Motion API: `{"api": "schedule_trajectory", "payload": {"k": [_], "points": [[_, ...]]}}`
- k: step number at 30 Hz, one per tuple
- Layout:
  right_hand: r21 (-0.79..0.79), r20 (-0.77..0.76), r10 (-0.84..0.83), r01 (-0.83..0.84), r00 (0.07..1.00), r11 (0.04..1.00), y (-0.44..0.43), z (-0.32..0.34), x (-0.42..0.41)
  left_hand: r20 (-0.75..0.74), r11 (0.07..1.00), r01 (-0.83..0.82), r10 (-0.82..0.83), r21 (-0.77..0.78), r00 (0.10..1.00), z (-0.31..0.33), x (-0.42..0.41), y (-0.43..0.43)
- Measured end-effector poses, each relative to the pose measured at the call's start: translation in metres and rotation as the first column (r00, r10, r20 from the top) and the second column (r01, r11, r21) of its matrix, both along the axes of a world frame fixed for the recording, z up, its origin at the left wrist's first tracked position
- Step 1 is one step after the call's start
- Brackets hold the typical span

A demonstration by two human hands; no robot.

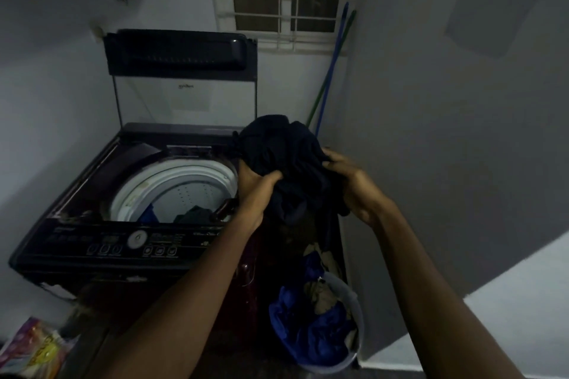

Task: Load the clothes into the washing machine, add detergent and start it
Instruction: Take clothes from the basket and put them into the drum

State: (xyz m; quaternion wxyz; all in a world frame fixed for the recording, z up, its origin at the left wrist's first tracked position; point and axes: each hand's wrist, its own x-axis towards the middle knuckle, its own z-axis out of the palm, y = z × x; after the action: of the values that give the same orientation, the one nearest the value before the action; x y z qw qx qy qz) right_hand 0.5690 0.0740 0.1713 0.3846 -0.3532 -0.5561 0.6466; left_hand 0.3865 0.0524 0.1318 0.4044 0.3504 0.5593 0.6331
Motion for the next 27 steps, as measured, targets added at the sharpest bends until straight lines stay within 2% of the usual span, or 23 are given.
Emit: {"api": "schedule_trajectory", "payload": {"k": [2, 4, 7, 12, 16, 22, 27], "points": [[0.146, 0.099, -0.019, 0.005, 0.995, 0.989, 0.000, -0.006, -0.012, 0.042, 1.000, -0.020, 0.019, 0.003, 0.999, -0.002, -0.008, 0.004], [0.326, 0.201, -0.169, 0.097, 0.965, 0.940, 0.002, -0.010, -0.029, 0.055, 0.999, -0.035, 0.035, 0.001, 0.998, -0.005, -0.019, 0.009], [0.430, 0.208, -0.299, 0.188, 0.931, 0.883, 0.009, -0.008, -0.059, 0.059, 0.997, -0.072, 0.071, 0.014, 0.996, -0.011, -0.043, 0.016], [0.463, 0.210, -0.360, 0.232, 0.909, 0.855, 0.030, -0.011, -0.127, 0.085, 0.994, -0.095, 0.090, 0.060, 0.992, -0.017, -0.101, 0.032], [0.434, 0.212, -0.355, 0.238, 0.910, 0.869, 0.051, -0.022, -0.199, 0.027, 0.994, -0.092, 0.090, 0.053, 0.996, -0.021, -0.176, 0.051], [0.344, 0.279, -0.377, 0.274, 0.883, 0.898, 0.077, -0.051, -0.302, -0.053, 0.998, -0.063, 0.062, -0.024, 0.997, -0.033, -0.282, 0.070], [0.276, 0.250, -0.342, 0.272, 0.906, 0.922, 0.091, -0.090, -0.358, -0.131, 0.994, -0.058, 0.046, -0.091, 0.990, -0.043, -0.336, 0.074]]}}
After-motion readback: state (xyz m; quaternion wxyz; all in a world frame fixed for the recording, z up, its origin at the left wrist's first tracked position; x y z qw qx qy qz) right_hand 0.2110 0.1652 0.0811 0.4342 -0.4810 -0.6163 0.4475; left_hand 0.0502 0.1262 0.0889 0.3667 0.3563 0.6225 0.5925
